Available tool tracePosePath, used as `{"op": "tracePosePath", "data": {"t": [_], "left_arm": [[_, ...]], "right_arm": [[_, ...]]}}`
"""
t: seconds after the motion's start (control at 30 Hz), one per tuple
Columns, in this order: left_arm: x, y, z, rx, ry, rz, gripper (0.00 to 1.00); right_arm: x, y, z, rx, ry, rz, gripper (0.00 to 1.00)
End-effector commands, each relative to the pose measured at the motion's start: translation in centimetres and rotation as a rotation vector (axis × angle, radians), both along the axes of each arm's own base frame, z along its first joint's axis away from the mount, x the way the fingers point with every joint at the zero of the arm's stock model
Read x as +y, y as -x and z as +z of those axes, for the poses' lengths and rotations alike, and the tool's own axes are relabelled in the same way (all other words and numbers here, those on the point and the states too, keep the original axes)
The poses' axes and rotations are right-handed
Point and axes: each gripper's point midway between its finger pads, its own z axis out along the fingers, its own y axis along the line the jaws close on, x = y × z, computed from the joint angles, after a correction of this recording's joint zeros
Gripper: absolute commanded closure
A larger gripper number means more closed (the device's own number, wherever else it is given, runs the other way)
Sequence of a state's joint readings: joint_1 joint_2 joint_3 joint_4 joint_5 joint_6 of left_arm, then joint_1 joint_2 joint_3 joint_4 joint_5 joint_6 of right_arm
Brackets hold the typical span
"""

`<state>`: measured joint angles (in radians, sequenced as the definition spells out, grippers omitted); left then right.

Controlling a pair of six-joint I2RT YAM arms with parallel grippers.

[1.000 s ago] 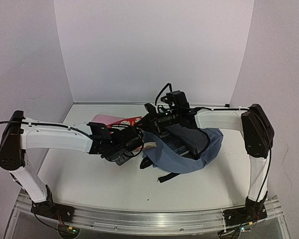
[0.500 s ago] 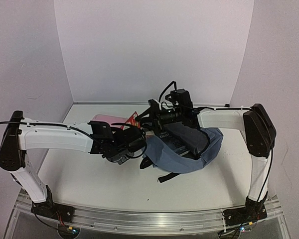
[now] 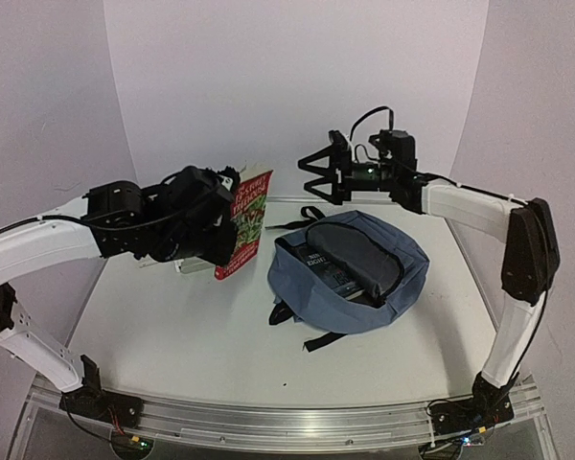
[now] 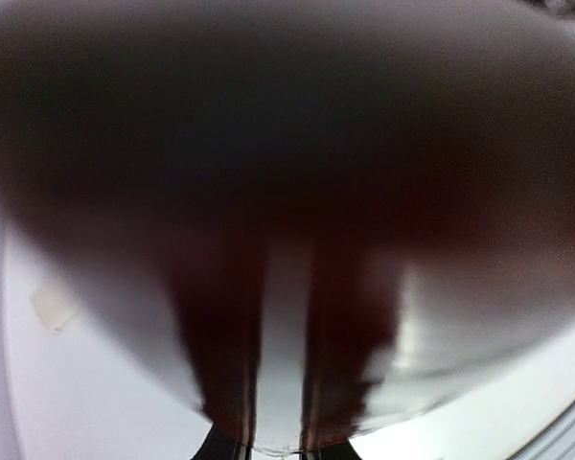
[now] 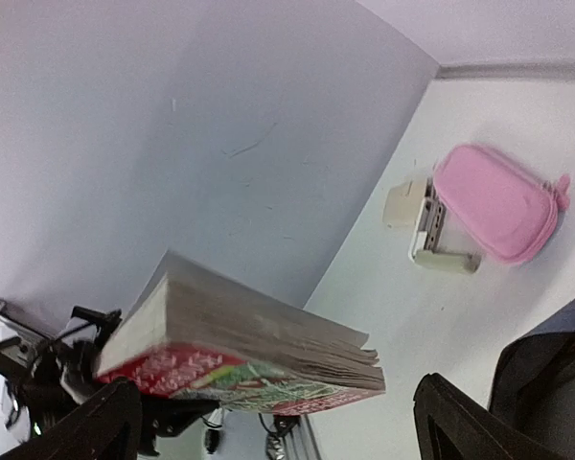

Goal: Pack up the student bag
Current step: Pick up the book from the center of the board.

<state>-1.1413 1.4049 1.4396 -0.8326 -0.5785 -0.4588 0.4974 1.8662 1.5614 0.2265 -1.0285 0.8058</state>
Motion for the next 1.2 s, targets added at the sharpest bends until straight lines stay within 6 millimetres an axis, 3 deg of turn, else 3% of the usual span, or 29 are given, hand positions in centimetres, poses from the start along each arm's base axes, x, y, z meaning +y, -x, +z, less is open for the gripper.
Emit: {"op": "tracePosePath", "data": {"t": [0.0, 0.1, 0.2, 0.33, 0.5, 0.6, 0.8, 1.17], "left_arm": [[-2.5, 0.2, 4.3, 0.060, 0.292, -0.020, 1.00], [-4.7, 0.2, 5.6, 0.110, 0.414, -0.110, 1.00], [-7.4, 1.2, 6.9, 0.140, 0.491, -0.247, 1.00], [-10.7, 2.9, 8.4, 0.183, 0.543, -0.428, 1.00], [-12.8, 4.2, 11.0, 0.157, 0.614, -0.587, 1.00], [-12.8, 4.1, 12.1, 0.142, 0.638, -0.612, 1.00], [-10.7, 3.4, 14.3, 0.097, 0.717, -0.612, 1.00], [-9.8, 4.4, 16.0, 0.095, 0.743, -0.663, 1.00]], "right_arm": [[-1.2, 5.3, 4.7, -0.335, -0.022, 0.128, 0.02], [-1.9, 8.5, 3.7, -0.443, -0.036, 0.256, 0.02], [-2.5, 10.4, 2.5, -0.478, -0.042, 0.317, 0.02], [-2.8, 10.8, 2.1, -0.501, -0.033, 0.313, 0.02], [-2.7, 10.7, 1.2, -0.482, -0.025, 0.323, 0.02], [-2.8, 11.1, 1.3, -0.455, -0.031, 0.337, 0.02], [-3.1, 11.8, 1.5, -0.402, -0.036, 0.343, 0.02], [-3.2, 9.7, 0.9, -0.290, -0.027, 0.323, 0.02]]}}
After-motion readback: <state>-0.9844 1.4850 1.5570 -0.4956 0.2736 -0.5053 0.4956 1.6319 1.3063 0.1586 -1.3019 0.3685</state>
